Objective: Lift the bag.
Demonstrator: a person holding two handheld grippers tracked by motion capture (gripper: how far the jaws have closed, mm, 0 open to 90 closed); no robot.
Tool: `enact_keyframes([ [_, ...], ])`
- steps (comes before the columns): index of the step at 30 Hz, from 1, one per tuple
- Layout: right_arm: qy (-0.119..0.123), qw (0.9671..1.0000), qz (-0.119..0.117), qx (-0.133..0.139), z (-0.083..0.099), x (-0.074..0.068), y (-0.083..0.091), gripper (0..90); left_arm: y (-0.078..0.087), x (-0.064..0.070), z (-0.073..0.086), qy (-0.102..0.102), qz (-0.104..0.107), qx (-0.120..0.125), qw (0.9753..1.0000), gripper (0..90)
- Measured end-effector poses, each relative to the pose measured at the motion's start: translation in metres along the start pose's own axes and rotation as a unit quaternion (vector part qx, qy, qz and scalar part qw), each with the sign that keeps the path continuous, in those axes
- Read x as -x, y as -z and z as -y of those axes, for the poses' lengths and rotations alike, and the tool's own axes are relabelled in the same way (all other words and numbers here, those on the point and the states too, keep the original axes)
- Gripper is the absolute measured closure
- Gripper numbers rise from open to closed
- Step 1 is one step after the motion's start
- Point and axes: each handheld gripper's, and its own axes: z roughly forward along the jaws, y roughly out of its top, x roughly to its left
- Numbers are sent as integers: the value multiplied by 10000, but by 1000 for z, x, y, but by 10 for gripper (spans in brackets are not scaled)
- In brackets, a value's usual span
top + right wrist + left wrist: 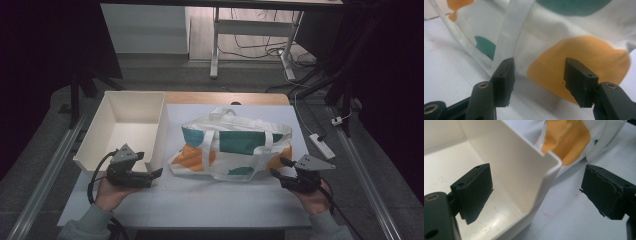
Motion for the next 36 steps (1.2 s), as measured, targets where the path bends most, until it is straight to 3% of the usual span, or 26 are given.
enact_keyframes([
  [7,-13,9997,-188,-157,10,-5,-5,384,-9,3,8,-44,16,-77,10000,102],
  [36,65,9996,-163,-242,15,-8,-7,377,-12,3,10,-23,-8,-88,10000,105],
])
